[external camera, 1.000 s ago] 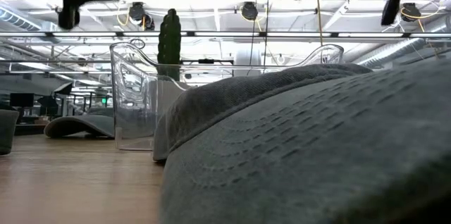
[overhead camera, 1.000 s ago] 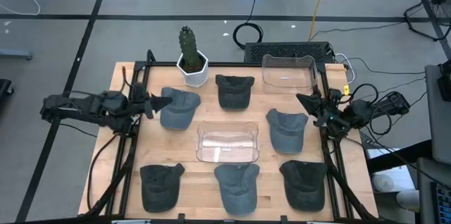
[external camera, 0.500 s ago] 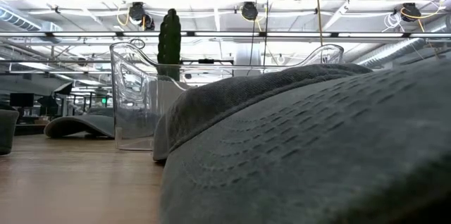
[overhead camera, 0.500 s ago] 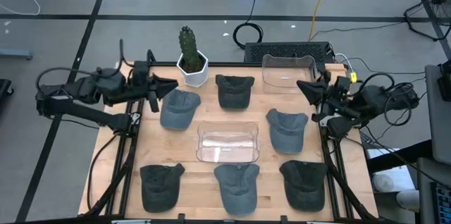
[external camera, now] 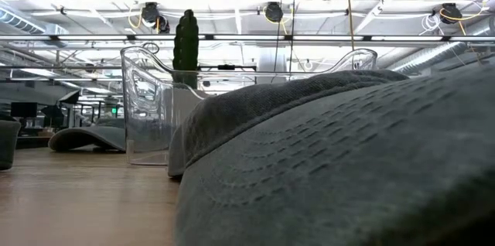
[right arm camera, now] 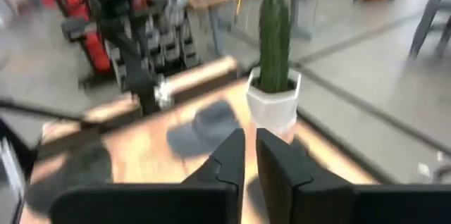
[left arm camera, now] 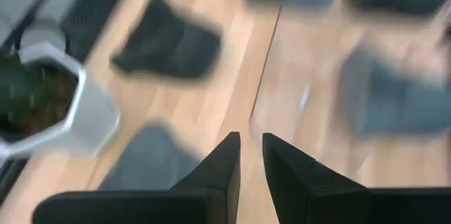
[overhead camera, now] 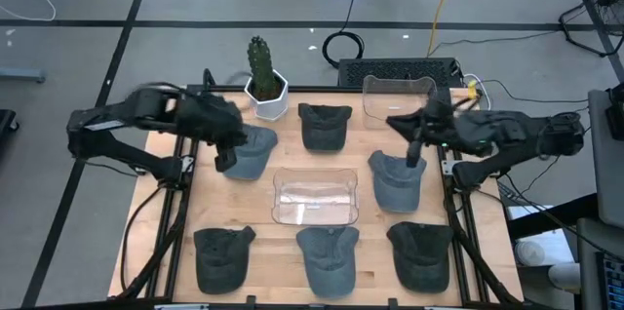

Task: Pick & Place hat
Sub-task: Put the top left gray cap into the top transparent bin

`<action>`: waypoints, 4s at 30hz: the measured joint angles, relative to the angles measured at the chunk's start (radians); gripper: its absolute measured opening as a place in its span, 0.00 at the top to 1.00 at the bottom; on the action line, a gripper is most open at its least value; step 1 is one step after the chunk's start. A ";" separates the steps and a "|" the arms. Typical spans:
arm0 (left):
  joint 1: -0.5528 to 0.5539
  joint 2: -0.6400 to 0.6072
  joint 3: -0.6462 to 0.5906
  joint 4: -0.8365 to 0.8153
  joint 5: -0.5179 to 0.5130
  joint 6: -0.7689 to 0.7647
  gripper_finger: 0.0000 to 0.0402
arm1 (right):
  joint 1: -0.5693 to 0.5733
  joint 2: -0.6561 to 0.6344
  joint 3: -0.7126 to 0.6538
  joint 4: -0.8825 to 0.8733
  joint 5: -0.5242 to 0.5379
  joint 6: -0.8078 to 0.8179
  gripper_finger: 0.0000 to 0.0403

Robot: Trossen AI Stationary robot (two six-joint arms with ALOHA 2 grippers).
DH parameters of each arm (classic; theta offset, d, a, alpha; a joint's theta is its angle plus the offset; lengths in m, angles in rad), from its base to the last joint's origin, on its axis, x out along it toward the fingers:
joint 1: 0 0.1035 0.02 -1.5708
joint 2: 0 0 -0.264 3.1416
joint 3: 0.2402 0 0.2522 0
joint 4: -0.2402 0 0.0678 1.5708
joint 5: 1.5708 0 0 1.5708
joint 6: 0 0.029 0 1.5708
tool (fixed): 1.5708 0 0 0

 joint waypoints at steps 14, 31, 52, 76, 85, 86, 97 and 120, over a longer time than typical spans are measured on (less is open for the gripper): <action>0.128 0.123 -0.027 -0.115 0.056 0.164 0.57 | -0.124 0.088 0.002 -0.110 -0.245 0.171 0.71; 0.223 0.122 -0.472 0.075 0.125 0.418 0.56 | -0.130 0.060 0.002 -0.096 -0.220 0.178 0.64; 0.223 0.122 -0.701 0.292 -0.101 0.621 0.45 | -0.129 0.060 0.002 -0.106 -0.219 0.289 0.65; 0.456 0.122 -0.716 0.346 0.138 0.798 0.40 | -0.127 0.120 0.001 -0.001 -0.221 0.346 0.65; 0.515 0.122 -0.740 0.340 0.187 0.885 0.40 | -0.127 0.173 0.001 0.036 -0.279 0.359 0.65; 0.519 0.122 -0.749 0.339 0.184 0.893 0.40 | -0.127 0.177 0.001 0.035 -0.288 0.362 0.65; 0.511 0.122 -0.795 0.351 0.183 0.864 0.65 | -0.127 0.187 0.001 0.035 -0.299 0.364 0.65; 0.306 0.086 -0.340 0.045 0.263 0.678 0.97 | -0.165 0.187 0.001 0.212 -0.299 0.077 0.65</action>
